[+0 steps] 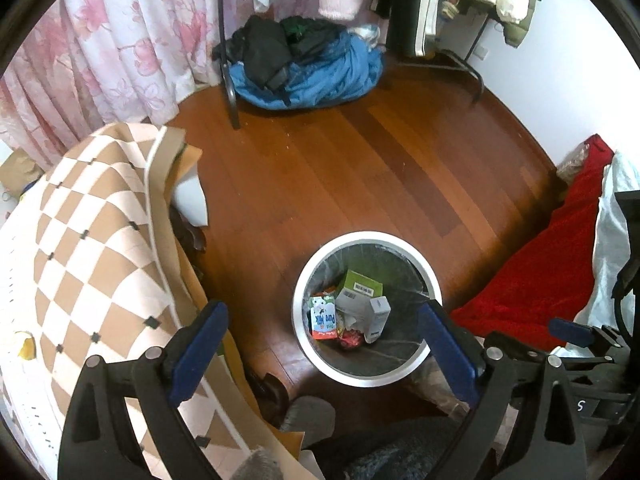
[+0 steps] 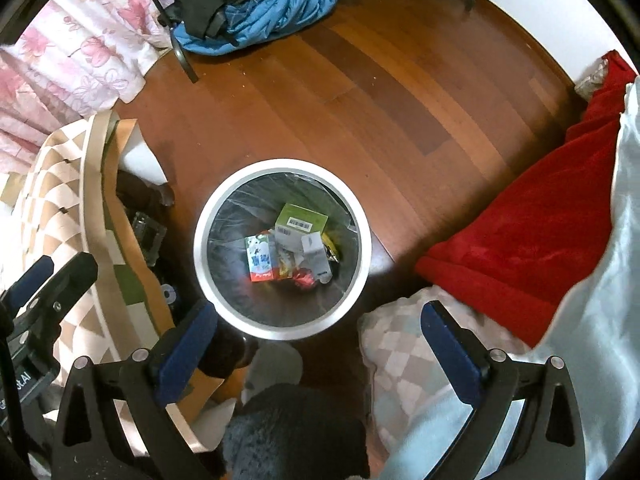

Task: Collect trash
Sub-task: 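Open both tools to drop the milk carton and white box into the bin, then grasp the clear plastic cup with the left tool while the right tool grasps the lemon slice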

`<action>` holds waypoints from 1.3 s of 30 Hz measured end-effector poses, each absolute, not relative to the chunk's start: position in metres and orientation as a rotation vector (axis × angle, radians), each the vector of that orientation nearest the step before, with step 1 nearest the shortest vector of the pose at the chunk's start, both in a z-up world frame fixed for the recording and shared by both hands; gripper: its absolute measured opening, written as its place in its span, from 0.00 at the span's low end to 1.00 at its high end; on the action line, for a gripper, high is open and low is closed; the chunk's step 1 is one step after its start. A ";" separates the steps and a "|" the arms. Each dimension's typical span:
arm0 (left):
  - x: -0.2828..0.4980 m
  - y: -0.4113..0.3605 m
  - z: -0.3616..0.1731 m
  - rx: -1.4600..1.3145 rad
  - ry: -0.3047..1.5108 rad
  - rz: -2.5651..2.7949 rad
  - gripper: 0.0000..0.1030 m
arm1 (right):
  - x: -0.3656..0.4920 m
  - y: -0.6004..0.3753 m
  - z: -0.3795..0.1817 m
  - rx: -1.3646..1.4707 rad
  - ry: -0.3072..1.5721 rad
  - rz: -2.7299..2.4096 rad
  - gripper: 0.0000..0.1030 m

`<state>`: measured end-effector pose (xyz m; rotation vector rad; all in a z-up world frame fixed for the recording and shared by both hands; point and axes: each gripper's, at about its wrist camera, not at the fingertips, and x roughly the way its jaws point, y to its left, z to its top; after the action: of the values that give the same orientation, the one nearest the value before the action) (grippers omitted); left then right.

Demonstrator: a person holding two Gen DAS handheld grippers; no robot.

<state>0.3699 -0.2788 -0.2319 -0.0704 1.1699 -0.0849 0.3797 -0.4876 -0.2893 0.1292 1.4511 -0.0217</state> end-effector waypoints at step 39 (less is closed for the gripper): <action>0.130 0.153 -0.262 -0.344 1.145 0.791 0.95 | 0.284 -0.049 -0.220 -0.079 1.313 0.642 0.99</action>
<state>0.1297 0.1533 -0.2617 -0.3440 1.1449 0.7912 0.2843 -0.0492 -0.2204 -0.0790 1.3134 0.6424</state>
